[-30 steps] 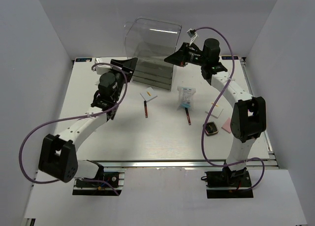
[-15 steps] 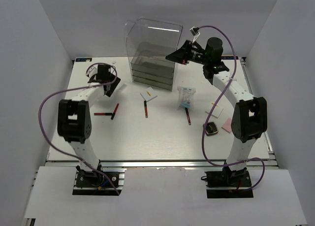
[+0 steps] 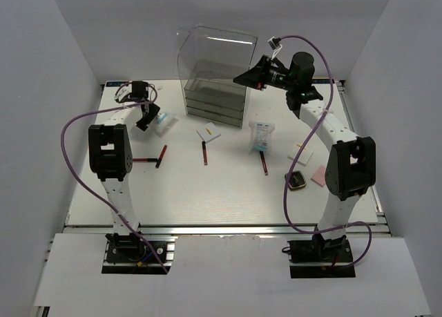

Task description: Organize the makeup

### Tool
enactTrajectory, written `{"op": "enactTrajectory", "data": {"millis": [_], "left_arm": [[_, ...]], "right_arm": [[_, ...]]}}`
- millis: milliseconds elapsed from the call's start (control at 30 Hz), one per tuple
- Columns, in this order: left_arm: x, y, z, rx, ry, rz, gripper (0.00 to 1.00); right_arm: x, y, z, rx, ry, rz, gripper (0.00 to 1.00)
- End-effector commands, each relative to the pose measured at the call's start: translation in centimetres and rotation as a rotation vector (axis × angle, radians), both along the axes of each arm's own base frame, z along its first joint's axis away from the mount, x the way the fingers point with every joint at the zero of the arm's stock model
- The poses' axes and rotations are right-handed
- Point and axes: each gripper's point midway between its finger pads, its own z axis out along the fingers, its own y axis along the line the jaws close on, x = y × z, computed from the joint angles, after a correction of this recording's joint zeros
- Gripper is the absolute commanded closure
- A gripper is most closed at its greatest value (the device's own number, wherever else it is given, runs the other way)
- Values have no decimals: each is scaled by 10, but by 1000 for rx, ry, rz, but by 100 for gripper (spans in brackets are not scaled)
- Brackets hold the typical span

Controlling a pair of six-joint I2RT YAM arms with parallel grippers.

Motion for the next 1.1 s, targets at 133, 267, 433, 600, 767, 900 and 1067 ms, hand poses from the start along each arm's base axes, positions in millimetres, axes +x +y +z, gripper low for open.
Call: {"op": "enactTrajectory", "data": {"millis": [133, 267, 433, 600, 767, 900, 1067], "left_arm": [[20, 0, -9, -34, -31, -1, 50], [19, -3, -10, -60, -70, 3, 82], [4, -6, 14, -84, -162, -1, 100], [-23, -26, 86, -201, -375, -36, 100], [-78, -87, 114, -392, -465, -159, 100], [-98, -139, 155, -515, -622, -309, 100], [-104, -189, 179, -665, -753, -439, 100]], "right_arm": [[-13, -18, 56, 46, -184, -26, 93], [-14, -19, 57, 45, -185, -30, 93], [-15, -19, 59, 47, -188, -31, 93], [-15, -21, 59, 48, -185, -32, 93], [-13, -20, 57, 54, -175, -37, 93], [-11, -21, 55, 53, -171, -40, 93], [-11, -21, 54, 52, -168, -38, 93]]}}
